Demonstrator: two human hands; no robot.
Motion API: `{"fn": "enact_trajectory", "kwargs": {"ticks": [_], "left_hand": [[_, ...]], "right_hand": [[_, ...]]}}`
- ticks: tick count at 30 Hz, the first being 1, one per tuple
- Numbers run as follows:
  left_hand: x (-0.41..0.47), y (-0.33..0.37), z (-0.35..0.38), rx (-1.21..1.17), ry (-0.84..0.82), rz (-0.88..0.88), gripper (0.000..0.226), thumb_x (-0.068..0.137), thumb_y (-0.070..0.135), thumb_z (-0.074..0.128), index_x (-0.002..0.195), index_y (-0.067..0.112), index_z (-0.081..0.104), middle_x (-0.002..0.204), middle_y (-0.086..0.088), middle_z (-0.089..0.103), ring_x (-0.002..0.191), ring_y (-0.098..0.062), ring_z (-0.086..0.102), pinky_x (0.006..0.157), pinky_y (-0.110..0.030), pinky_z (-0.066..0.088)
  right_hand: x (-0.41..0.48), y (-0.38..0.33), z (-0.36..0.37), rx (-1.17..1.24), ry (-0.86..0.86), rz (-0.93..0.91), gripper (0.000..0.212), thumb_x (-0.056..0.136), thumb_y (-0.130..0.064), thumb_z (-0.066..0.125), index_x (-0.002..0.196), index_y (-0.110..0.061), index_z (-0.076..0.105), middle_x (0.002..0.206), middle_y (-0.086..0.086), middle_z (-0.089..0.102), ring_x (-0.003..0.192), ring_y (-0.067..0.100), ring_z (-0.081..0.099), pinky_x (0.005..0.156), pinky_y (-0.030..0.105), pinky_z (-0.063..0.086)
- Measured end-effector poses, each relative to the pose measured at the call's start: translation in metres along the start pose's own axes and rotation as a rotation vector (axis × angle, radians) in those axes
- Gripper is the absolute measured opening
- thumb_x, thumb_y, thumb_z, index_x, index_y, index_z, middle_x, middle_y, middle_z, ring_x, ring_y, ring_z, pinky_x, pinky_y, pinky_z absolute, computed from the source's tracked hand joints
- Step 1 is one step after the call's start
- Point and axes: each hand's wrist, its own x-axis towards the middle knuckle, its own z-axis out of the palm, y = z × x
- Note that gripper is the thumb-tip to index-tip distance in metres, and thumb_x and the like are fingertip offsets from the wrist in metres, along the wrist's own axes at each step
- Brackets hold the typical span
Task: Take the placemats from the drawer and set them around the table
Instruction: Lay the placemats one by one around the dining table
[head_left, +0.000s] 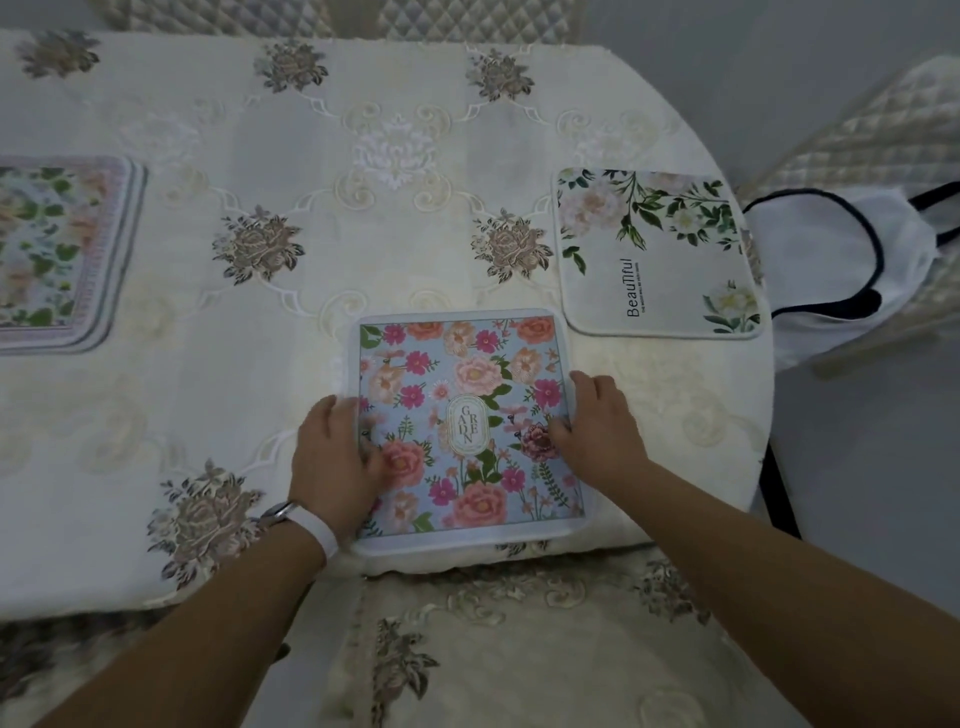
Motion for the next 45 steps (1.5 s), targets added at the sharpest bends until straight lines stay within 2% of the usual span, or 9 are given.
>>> {"fn": "enact_trajectory", "kwargs": {"ticks": [2, 4, 8, 13, 18, 22, 27, 41, 45], "left_hand": [[-0.002, -0.005, 0.011, 0.146, -0.099, 0.19, 0.052, 0.089, 0.034, 0.049, 0.131, 0.004, 0.052, 0.142, -0.024, 0.043, 0.131, -0.041, 0.04, 0.106, -0.052, 0.035], [-0.003, -0.005, 0.022, 0.251, -0.185, 0.261, 0.059, 0.094, 0.045, 0.034, 0.143, 0.013, 0.042, 0.155, -0.014, 0.03, 0.144, -0.032, 0.022, 0.115, -0.051, 0.02], [0.015, 0.0, 0.033, 0.373, -0.223, 0.348, 0.068, 0.094, 0.056, 0.023, 0.153, 0.022, 0.021, 0.161, -0.007, 0.009, 0.149, -0.024, 0.001, 0.118, -0.046, 0.001], [0.056, 0.01, 0.036, 0.473, -0.275, 0.537, 0.073, 0.093, 0.065, 0.015, 0.154, 0.026, 0.01, 0.162, -0.005, 0.002, 0.149, -0.024, -0.003, 0.119, -0.045, -0.002], [0.107, 0.02, 0.037, 0.476, -0.262, 0.639, 0.078, 0.092, 0.068, 0.015, 0.155, 0.023, 0.01, 0.162, -0.003, 0.006, 0.149, -0.02, 0.002, 0.119, -0.045, 0.0], [0.128, 0.025, 0.037, 0.433, -0.264, 0.574, 0.077, 0.09, 0.07, 0.006, 0.155, 0.028, 0.008, 0.163, 0.001, 0.005, 0.149, -0.018, -0.001, 0.119, -0.046, 0.001], [0.132, 0.028, 0.04, 0.387, -0.176, 0.392, 0.07, 0.093, 0.067, 0.017, 0.154, 0.033, 0.009, 0.163, 0.001, 0.003, 0.149, -0.02, -0.002, 0.118, -0.049, 0.0], [0.093, 0.012, 0.038, 0.341, -0.102, 0.142, 0.073, 0.093, 0.065, 0.019, 0.154, 0.028, 0.002, 0.163, -0.003, -0.004, 0.148, -0.022, -0.007, 0.119, -0.045, 0.002], [0.048, 0.007, 0.039, 0.32, -0.105, 0.133, 0.074, 0.094, 0.063, 0.023, 0.155, 0.025, 0.002, 0.163, -0.007, -0.003, 0.148, -0.026, -0.007, 0.119, -0.045, 0.003]], "right_hand": [[0.0, 0.0, 0.01, -0.129, 0.024, -0.164, 0.06, 0.093, -0.044, 0.052, 0.142, -0.013, 0.039, 0.137, 0.013, 0.041, 0.126, 0.032, 0.042, 0.105, 0.046, 0.038], [0.0, -0.002, 0.022, -0.222, -0.042, -0.264, 0.066, 0.097, -0.052, 0.039, 0.15, -0.015, 0.031, 0.155, 0.013, 0.028, 0.144, 0.033, 0.023, 0.119, 0.049, 0.016], [0.009, -0.018, 0.042, -0.245, -0.141, -0.351, 0.078, 0.095, -0.063, 0.017, 0.157, -0.017, 0.005, 0.165, 0.013, -0.007, 0.15, 0.034, -0.012, 0.119, 0.046, -0.008], [0.045, -0.042, 0.047, -0.336, -0.14, -0.486, 0.076, 0.097, -0.065, 0.017, 0.158, -0.023, 0.001, 0.165, 0.007, -0.007, 0.151, 0.03, -0.012, 0.121, 0.052, -0.005], [0.082, -0.061, 0.043, -0.378, -0.119, -0.567, 0.077, 0.097, -0.062, 0.016, 0.157, -0.016, 0.0, 0.166, 0.003, -0.005, 0.152, 0.027, -0.008, 0.122, 0.047, -0.004], [0.103, -0.063, 0.04, -0.353, -0.086, -0.562, 0.075, 0.099, -0.06, 0.022, 0.157, -0.015, 0.008, 0.166, 0.004, 0.002, 0.152, 0.027, 0.0, 0.122, 0.048, 0.002], [0.107, -0.064, 0.04, -0.286, -0.054, -0.507, 0.075, 0.095, -0.066, 0.017, 0.158, -0.024, 0.013, 0.166, 0.002, 0.007, 0.152, 0.029, 0.003, 0.122, 0.05, 0.004], [0.08, -0.003, 0.032, -0.216, -0.032, -0.316, 0.079, 0.097, -0.058, 0.029, 0.158, -0.017, 0.0, 0.165, 0.009, -0.008, 0.151, 0.028, -0.012, 0.122, 0.041, -0.006], [0.047, 0.005, 0.033, -0.217, -0.08, -0.309, 0.083, 0.093, -0.063, 0.02, 0.158, -0.015, -0.002, 0.165, 0.011, -0.01, 0.151, 0.027, -0.013, 0.121, 0.039, -0.007]]}}
